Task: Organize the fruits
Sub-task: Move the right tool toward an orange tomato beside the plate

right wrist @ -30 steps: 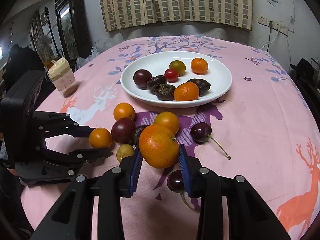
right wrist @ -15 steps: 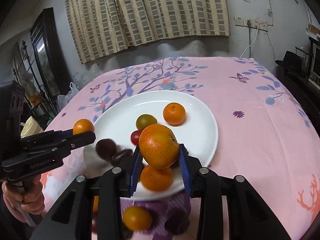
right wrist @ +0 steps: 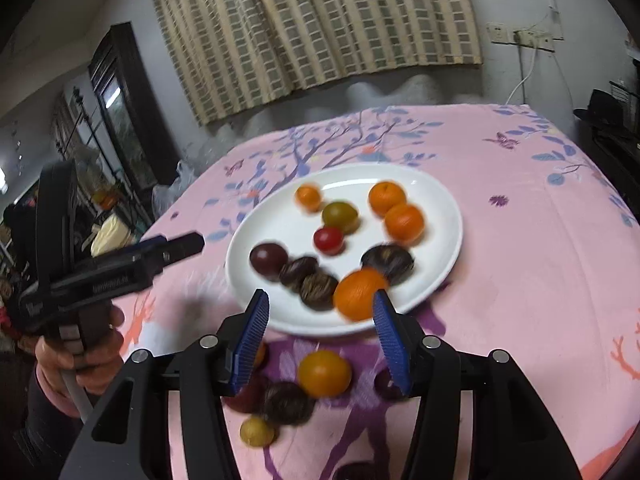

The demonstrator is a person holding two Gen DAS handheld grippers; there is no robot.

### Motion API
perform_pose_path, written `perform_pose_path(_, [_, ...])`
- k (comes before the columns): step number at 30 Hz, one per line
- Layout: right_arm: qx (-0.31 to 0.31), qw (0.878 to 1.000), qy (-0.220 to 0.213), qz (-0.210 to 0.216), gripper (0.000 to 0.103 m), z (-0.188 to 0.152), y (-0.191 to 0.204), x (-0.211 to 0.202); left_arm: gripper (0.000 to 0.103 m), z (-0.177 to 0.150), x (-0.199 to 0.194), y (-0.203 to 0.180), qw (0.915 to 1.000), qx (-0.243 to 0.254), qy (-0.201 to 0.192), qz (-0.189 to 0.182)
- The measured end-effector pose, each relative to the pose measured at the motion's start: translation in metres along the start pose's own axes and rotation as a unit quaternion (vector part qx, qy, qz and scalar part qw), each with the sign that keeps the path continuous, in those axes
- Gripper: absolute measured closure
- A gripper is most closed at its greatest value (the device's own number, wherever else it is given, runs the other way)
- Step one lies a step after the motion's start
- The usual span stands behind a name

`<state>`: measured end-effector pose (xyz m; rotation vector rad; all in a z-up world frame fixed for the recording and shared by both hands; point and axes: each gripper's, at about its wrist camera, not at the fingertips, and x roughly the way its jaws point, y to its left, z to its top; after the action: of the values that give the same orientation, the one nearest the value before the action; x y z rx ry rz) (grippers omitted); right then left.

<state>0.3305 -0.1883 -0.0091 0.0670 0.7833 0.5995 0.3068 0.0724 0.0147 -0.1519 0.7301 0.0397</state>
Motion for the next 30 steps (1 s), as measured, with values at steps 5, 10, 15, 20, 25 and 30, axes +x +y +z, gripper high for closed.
perform_pose_path(5, [-0.011,0.999,0.032,0.003,0.048,-0.017,0.013,0.011,0.009,-0.025,-0.006,0.011,0.9998,-0.011,0.014,0.010])
perform_pose_path(10, [-0.014,0.999,0.040,-0.022,0.050,-0.022,0.011,0.019,0.009,-0.037,-0.009,0.013,0.9996,-0.003,0.020,0.021])
perform_pose_path(15, [-0.006,0.998,0.062,-0.032,0.054,-0.027,0.005,0.032,0.009,-0.038,-0.011,0.012,0.9996,-0.002,0.018,0.020])
perform_pose_path(20, [-0.017,0.997,0.066,-0.041,0.059,-0.029,0.006,0.039,0.009,-0.039,-0.012,0.011,0.9996,-0.001,0.018,0.019])
perform_pose_path(25, [-0.011,0.996,0.071,-0.043,0.061,-0.031,0.004,0.041,0.009,-0.040,-0.010,0.008,0.9995,0.005,0.021,0.021])
perform_pose_path(30, [-0.005,0.997,0.074,-0.032,0.065,-0.030,0.003,0.040,0.009,-0.041,-0.006,0.006,0.9993,0.009,0.028,0.022])
